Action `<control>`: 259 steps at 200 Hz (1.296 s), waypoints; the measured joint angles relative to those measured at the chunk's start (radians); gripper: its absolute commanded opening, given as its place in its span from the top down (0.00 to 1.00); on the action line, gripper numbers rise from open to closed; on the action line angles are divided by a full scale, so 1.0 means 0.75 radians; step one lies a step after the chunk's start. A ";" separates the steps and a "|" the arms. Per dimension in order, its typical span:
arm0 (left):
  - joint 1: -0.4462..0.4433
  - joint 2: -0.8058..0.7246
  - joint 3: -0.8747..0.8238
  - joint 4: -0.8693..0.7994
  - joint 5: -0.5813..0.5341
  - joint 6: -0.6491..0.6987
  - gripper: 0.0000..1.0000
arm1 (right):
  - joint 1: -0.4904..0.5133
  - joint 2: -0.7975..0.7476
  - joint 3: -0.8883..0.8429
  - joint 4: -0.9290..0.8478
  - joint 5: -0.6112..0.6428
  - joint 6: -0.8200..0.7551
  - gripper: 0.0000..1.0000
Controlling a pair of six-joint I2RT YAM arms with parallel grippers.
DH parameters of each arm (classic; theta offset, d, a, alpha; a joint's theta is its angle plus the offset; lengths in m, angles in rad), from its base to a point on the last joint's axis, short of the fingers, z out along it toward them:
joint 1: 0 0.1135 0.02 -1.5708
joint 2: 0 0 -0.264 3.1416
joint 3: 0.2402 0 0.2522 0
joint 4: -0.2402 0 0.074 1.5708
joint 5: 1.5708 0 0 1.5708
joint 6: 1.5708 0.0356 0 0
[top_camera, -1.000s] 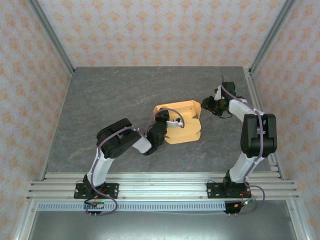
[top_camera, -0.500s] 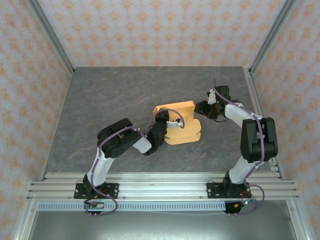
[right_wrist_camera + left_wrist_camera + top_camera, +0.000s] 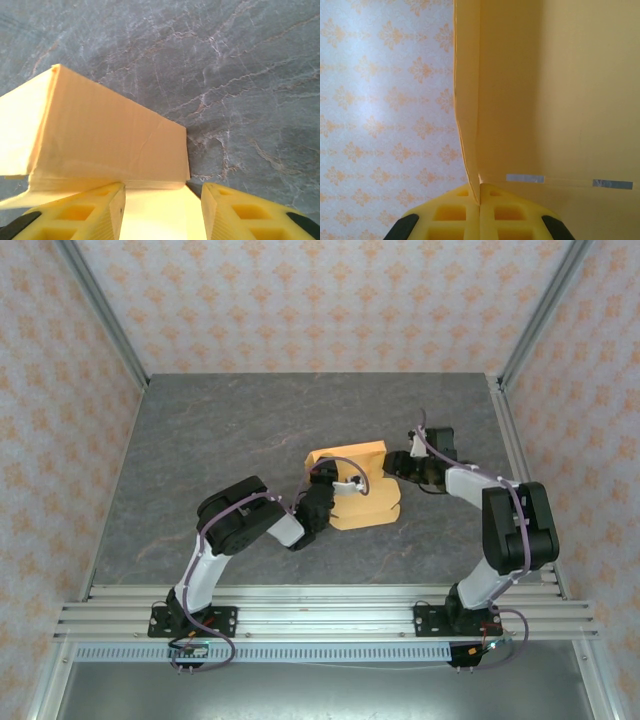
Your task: Fold the paper box
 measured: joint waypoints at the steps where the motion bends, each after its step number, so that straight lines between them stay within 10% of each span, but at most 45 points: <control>1: 0.000 0.001 0.001 0.001 0.000 0.000 1.00 | 0.001 -0.002 -0.006 0.007 0.000 0.002 0.55; 164: -0.001 0.008 0.014 0.007 0.017 -0.001 1.00 | 0.045 -0.020 -0.135 0.363 0.148 -0.025 0.44; 259: 0.006 0.008 0.014 0.018 0.012 -0.001 1.00 | 0.050 0.063 0.092 0.232 0.068 -0.187 0.56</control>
